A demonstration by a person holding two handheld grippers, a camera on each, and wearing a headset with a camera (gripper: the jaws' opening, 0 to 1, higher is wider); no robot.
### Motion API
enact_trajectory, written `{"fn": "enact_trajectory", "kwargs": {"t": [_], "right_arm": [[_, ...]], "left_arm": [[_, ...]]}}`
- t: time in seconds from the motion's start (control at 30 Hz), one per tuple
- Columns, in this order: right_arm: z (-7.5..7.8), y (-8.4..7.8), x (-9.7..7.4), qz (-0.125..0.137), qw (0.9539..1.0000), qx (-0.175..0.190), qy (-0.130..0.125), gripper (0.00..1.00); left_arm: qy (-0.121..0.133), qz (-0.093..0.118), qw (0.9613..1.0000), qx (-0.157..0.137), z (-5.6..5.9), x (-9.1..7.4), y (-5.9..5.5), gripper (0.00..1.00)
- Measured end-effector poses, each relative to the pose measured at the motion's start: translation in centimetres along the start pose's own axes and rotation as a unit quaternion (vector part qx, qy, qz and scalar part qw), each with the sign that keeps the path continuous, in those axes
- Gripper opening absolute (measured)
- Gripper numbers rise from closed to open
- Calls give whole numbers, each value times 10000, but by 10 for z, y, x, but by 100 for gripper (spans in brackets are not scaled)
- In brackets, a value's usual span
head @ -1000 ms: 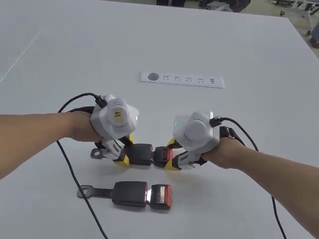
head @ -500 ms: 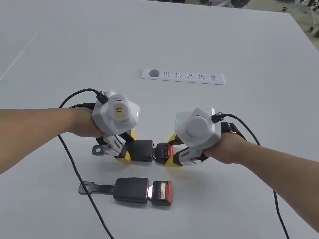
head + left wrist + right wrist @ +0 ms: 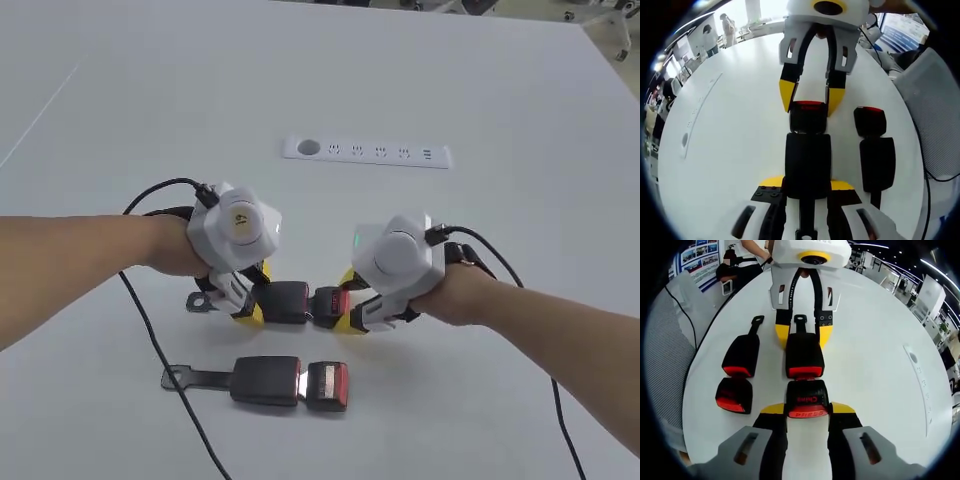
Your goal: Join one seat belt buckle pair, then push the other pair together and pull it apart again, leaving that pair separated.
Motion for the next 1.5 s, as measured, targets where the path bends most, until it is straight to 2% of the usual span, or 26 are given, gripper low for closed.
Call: {"fn": "enact_trajectory", "kwargs": {"t": [0.13, 0.3, 0.47, 0.7, 0.83, 0.9, 0.97, 1.13, 1.2, 1.43, 1.5], "right_arm": [[0, -1, 0, 7, 10000, 3, -1, 28], [3, -4, -1, -32, 10000, 11, 10, 28], [-1, -9, -4, -120, 9999, -24, -18, 28], [2, -14, -4, -162, 9999, -29, -15, 28], [1, -15, -4, -157, 9999, -24, -5, 29], [4, -15, -4, -155, 9999, -17, -1, 29], [0, -15, -6, -148, 9999, -15, 4, 29], [6, -16, -6, -144, 9999, -36, 1, 29], [2, -16, -7, -150, 9999, -50, -6, 29], [2, -22, -12, -219, 9997, -58, -32, 29], [4, -24, -12, -235, 9997, -60, -35, 29]], "left_arm": [[4, 0, 10000, -11, 2, -2, 2, 30], [2, 3, 10000, -28, -1, 0, 0, 30], [-7, -12, 10000, -37, -1, -1, 1, 31], [-10, -97, 10000, -10, 1, -2, 5, 31], [-13, -89, 10000, -28, -4, 2, 0, 31], [-18, -78, 10000, -34, -1, -1, 3, 31], [-17, -83, 10000, -36, 0, -2, 4, 31], [-13, -106, 9999, -39, -2, 0, 4, 31], [-8, -108, 9999, -48, -1, 0, 4, 31], [-6, -128, 9999, -66, 3, -3, 6, 31], [-7, -141, 9999, -57, 0, 0, 5, 31]]}}
Point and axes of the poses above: the centre of the closed fingertips' face, and the gripper's own axes: x roughly forward along the fingers, z roughly to its right, y roughly out of its top, the point moved 8 cm from there along -x, roughly backward along the fingers, and after that the axes turned 14 degrees about -z, right-handed, at the moved point
